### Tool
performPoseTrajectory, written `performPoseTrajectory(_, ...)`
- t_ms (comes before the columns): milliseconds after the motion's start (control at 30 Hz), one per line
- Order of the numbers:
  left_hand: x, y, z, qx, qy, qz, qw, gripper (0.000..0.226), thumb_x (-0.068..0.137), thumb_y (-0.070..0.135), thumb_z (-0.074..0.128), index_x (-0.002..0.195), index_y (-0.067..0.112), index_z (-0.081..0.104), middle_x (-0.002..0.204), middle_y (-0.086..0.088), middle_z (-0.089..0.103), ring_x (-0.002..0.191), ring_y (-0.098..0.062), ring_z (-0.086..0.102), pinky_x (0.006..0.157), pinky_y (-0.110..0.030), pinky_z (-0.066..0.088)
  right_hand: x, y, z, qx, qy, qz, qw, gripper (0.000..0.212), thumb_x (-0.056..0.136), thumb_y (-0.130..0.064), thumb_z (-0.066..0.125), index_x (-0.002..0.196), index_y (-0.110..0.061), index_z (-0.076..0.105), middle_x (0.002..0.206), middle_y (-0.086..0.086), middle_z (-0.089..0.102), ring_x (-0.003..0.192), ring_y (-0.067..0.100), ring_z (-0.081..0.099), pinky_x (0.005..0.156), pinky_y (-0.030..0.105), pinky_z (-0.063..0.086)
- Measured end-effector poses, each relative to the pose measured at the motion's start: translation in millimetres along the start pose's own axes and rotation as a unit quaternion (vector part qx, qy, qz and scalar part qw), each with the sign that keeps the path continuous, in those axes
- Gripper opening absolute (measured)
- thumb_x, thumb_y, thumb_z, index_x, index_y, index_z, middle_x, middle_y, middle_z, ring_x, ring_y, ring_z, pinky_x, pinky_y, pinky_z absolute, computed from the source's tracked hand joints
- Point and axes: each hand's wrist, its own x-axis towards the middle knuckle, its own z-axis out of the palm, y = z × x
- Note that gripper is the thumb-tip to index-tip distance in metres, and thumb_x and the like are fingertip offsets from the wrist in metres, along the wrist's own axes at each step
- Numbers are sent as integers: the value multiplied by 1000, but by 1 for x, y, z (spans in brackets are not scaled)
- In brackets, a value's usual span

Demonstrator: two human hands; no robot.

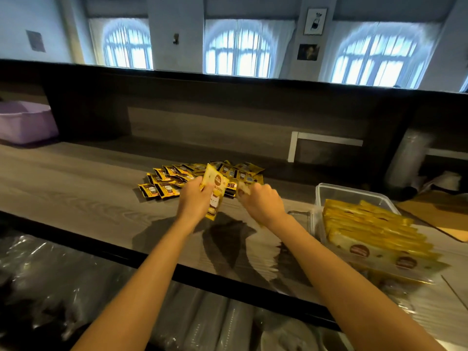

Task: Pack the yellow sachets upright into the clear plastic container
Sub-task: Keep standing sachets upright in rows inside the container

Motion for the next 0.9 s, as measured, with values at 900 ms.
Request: performPoseTrajectory(900, -27, 160, 157, -238, -174, 145, 945, 18, 91, 0, 46, 103, 13, 52, 104, -2, 55, 94, -13, 56, 67, -19, 50, -33, 197, -161, 326, 290, 152, 887, 22, 84, -3, 60, 74, -17, 46, 95, 9, 56, 94, 22, 60, 63, 25, 53)
